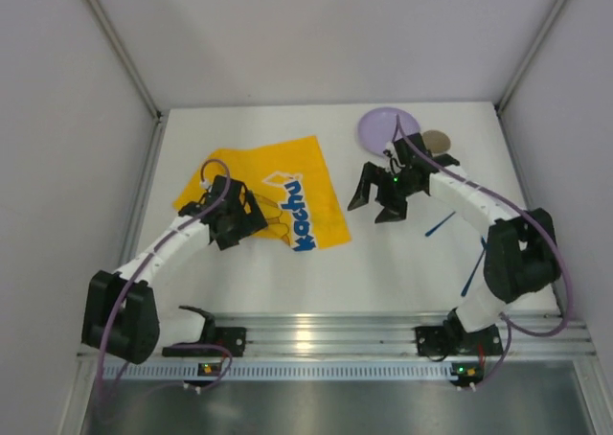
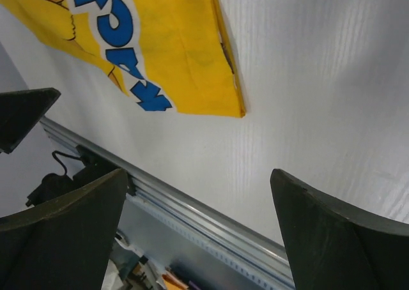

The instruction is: Set the dinner table for one person

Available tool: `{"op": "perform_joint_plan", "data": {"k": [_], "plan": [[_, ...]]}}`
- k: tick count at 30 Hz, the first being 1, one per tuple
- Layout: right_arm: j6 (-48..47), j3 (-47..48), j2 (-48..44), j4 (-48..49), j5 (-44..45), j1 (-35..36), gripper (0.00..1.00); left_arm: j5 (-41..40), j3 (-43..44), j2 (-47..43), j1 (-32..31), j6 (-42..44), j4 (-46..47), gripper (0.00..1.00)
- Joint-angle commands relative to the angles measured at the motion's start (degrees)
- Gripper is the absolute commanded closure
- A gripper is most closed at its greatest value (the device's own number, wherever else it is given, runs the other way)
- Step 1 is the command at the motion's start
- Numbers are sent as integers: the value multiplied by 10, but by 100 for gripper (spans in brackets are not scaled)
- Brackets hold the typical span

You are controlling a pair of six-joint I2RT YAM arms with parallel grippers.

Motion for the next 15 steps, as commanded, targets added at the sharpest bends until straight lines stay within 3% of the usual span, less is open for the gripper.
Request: {"op": "perform_joint_plan", "data": {"k": [1,7,15], "plan": [[-4,40,52,43,-10,6,5,31,-21,2,21,-33,51,9],[-13,66,145,51,11,22,7,25,-29,37,36,-32,59,10],[-12,77,212,69,22,49,7,21,-25,118,52,-26,79,22]]}}
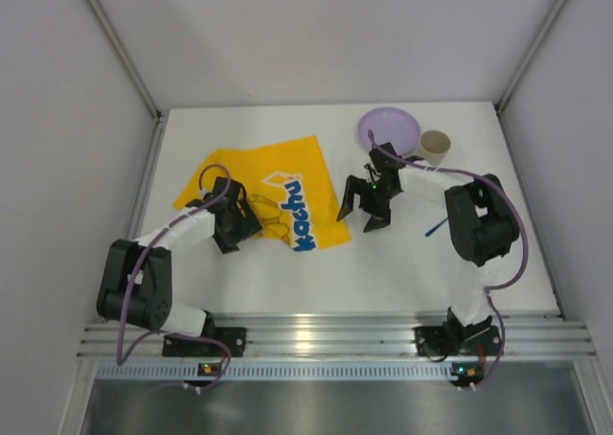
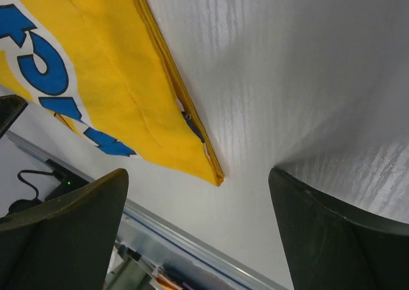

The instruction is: Set the dinner table for one person

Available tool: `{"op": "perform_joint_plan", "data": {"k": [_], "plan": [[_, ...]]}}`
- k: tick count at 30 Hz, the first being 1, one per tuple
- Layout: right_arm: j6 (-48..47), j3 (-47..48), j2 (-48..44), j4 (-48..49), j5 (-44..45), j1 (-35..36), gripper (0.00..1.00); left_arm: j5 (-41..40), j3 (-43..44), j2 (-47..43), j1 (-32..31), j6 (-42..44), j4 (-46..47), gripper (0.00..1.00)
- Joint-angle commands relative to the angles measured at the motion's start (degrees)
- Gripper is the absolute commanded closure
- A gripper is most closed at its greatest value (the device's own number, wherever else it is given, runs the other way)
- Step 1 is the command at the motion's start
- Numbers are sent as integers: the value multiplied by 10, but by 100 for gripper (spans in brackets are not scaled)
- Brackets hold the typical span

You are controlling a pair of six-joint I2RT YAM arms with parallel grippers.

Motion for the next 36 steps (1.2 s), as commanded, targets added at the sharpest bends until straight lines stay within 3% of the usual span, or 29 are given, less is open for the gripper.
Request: {"op": "perform_joint_plan", "data": {"k": [1,8,10,11,13,14,17,18,20,24,27,36], "plan": [[-6,36,23,23,6,19,7,2,2,29,6,-3,35,22],[-6,60,61,25,1,27,8,-6,31,94,20,10,60,25],[-6,66,69,25,-2,28,9,-3,49,113,21,17,60,30],[-7,69,77,24,-3,28,9,7,55,134,21,25,59,42],[-4,79,85,24,-6,30,12,12,73,156,23,30,49,54],[-4,82,93,24,-8,32,13,28,75,171,24,33,50,65],[-5,101,115,23,-16,41,23,34,76,186,24,37,57,78],[-7,110,119,19,-17,44,31,34,77,187,24,39,58,89],[-8,116,129,16,-19,53,41,30,82,193,25,43,55,98],[-12,119,136,14,-19,59,83,32,92,199,25,53,52,100],[-17,127,137,4,-12,57,100,33,101,196,25,64,44,100],[-21,95,51,-54,47,-12,100,-7,144,163,26,175,-30,100]]}}
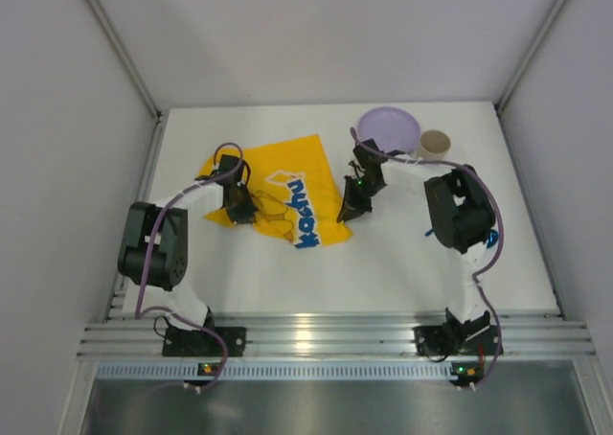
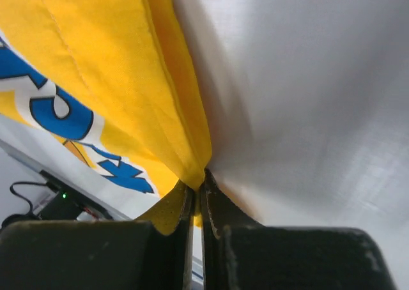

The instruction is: Set the dinner table for one person

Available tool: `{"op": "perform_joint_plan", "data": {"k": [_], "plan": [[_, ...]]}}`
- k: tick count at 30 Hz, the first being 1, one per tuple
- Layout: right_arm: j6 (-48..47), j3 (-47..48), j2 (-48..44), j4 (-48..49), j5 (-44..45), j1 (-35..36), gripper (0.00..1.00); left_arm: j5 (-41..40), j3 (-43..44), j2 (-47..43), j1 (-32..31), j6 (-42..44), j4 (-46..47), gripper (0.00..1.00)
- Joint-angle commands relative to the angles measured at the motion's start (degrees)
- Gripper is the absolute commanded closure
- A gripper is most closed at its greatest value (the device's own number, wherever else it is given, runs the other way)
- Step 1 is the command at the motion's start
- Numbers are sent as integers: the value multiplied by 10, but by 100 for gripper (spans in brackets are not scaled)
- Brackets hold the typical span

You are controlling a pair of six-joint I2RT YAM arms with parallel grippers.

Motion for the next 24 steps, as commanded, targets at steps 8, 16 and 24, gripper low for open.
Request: {"op": "perform_joint_plan", "data": {"k": [8,16,24], "plan": [[-47,-29,-175,-152,144,-105,100,-69,82,-17,4,144,-204,100],[-77,-69,-227,-217,178,-124,100,-95,114,-40,7,155,-303,100],[-89,-147,-291,-269,237,-172,100,-112,138,-83,8,147,-402,100]]}}
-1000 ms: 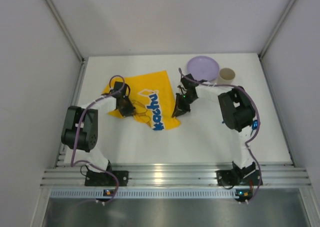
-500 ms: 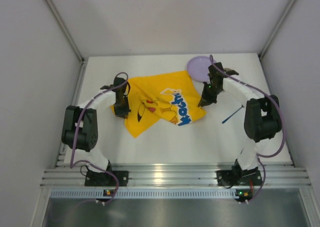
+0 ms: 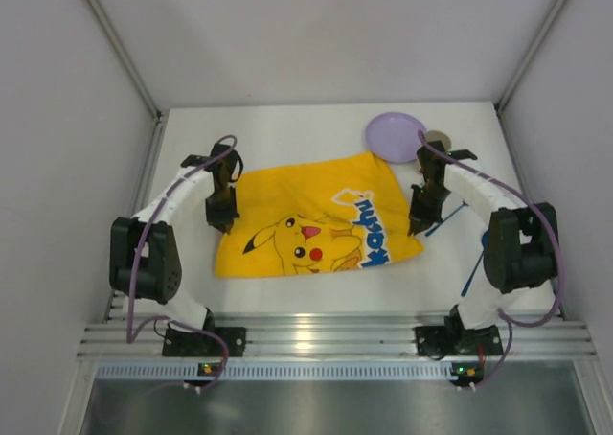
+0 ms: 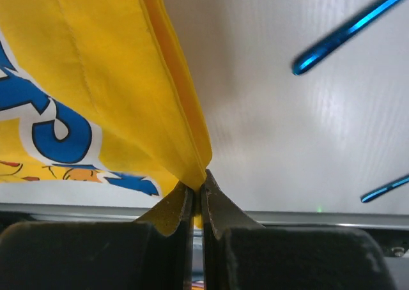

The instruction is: Set the dinner table for one person

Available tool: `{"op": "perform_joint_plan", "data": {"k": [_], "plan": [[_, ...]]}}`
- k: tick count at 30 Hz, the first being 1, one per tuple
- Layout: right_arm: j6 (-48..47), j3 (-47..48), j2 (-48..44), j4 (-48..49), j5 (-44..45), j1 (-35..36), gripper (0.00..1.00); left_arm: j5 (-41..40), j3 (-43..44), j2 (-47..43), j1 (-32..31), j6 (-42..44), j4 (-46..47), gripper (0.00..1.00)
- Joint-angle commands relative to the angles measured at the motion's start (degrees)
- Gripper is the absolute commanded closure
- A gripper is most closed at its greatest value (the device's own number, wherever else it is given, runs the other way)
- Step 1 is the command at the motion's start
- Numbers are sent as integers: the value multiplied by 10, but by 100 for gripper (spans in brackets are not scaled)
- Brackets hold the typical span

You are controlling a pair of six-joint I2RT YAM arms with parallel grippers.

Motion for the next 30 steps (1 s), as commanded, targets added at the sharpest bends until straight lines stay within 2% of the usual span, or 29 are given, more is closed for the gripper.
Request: {"op": "perform_joint_plan", "data": {"k": [1,7,10,11,12,13,14,15,16,19,20,23,24,26,30], "plan": [[-16,-19,-57,-49,46,-32,100,-14,23,-39,3,2,-78,100],[-16,-89,-108,-59,27,-42,100,-1,24,-55,3,-22,-108,96],[-3,-127,-141,-63,12,-39,100,5,21,-47,3,-35,-118,84],[-1,-137,-151,-62,9,-35,100,8,17,-46,3,-38,-120,75],[5,-155,-170,-61,2,-29,100,10,15,-47,3,-44,-124,55],[8,-174,-190,-53,-3,-26,100,12,13,-49,3,-56,-126,7],[8,-182,-191,-53,-3,-26,100,12,14,-49,3,-56,-126,6],[7,-188,-193,-50,-3,-27,100,12,14,-52,3,-61,-123,2],[6,-194,-198,-45,-4,-26,97,12,14,-53,3,-64,-120,2],[0,-207,-199,-19,-36,-26,79,9,27,-55,3,-72,-107,2],[0,-208,-199,-15,-48,-23,60,11,38,-55,3,-74,-104,2],[-6,-203,-194,-10,-45,-20,19,27,59,-46,3,-78,-75,2],[-9,-200,-190,-12,-40,-21,13,34,62,-39,3,-78,-64,2],[-16,-190,-184,-25,-27,-21,8,62,71,-29,2,-79,-28,2],[-17,-167,-211,-41,21,-20,8,109,71,-2,-2,-82,49,2]]}}
